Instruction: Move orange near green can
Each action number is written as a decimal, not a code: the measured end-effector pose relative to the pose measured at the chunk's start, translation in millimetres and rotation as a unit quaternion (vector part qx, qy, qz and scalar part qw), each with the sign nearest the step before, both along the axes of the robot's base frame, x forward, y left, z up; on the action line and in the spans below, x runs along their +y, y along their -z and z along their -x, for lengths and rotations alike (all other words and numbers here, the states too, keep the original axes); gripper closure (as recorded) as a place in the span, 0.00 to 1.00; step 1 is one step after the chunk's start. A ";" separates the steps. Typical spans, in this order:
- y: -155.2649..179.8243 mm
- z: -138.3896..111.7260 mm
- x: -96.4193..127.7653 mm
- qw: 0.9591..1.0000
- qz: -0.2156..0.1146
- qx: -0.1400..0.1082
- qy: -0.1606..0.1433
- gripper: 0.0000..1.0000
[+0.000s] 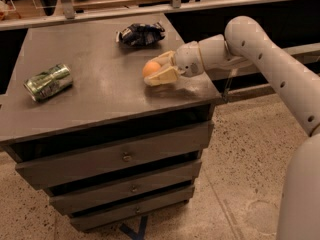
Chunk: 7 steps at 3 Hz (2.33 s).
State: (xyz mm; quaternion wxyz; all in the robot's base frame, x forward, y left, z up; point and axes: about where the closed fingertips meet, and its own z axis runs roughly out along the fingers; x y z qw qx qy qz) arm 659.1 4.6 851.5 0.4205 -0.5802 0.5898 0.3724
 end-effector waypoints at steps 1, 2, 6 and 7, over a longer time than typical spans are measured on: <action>-13.0 2.1 31.1 1.000 0.004 -0.009 0.011 1.00; -15.2 -5.2 65.1 0.999 0.019 -0.011 0.040 1.00; 1.3 -29.3 165.5 0.996 0.030 -0.002 0.086 1.00; 2.7 -24.9 167.8 0.996 0.030 0.002 0.083 0.82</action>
Offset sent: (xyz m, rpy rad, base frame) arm 0.0190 0.0996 0.0186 -0.0738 -0.0283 -0.1767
